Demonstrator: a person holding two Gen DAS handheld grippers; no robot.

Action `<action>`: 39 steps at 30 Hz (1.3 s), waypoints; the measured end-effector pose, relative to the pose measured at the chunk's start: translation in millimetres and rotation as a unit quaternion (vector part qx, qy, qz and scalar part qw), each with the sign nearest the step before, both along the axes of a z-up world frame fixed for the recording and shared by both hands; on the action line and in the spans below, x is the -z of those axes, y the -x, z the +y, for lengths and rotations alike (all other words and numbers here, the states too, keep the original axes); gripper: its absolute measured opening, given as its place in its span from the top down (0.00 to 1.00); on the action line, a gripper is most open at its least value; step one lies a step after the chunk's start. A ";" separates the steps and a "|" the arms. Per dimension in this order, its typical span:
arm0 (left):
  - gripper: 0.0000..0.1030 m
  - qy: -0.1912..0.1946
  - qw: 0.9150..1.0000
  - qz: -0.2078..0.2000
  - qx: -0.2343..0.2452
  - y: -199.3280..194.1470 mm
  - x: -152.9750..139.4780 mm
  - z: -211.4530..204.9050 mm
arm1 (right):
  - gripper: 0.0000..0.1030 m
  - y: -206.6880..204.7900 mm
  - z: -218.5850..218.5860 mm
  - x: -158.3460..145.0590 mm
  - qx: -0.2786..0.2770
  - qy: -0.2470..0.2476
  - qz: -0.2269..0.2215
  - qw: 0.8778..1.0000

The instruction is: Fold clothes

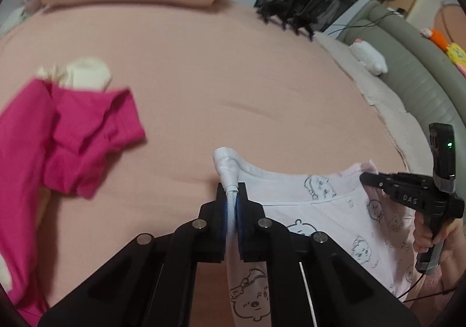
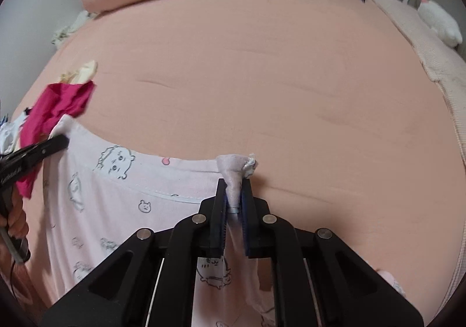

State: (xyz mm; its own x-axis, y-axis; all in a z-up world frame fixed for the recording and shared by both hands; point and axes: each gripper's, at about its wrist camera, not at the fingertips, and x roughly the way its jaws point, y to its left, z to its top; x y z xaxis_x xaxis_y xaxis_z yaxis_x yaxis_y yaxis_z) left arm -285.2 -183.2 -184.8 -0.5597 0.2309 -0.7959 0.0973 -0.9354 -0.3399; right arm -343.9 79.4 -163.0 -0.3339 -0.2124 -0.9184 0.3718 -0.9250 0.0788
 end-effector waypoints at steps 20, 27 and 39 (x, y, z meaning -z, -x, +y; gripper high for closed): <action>0.57 -0.013 0.994 -0.110 0.014 -64.6 7.3 25.1 | 0.63 -107.1 -9.2 -14.2 0.001 -0.031 -0.007 0.999; 0.96 0.045 0.993 -0.103 0.046 -65.2 12.4 47.8 | 0.63 -76.3 -39.6 14.5 -0.002 -0.057 -0.009 0.998; 0.50 -0.017 0.991 -0.125 -0.049 -136.6 6.4 31.4 | 0.62 -147.2 -19.5 -23.7 -0.002 -0.015 -0.040 0.999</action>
State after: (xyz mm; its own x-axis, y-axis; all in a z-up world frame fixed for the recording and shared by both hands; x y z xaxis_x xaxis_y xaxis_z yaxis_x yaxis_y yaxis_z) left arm -148.6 -151.8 -191.2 -0.3667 0.2143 -0.9053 0.2715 -0.9061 -0.3245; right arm -196.8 59.9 -139.2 -0.2577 -0.1863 -0.9481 0.3691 -0.9258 0.0816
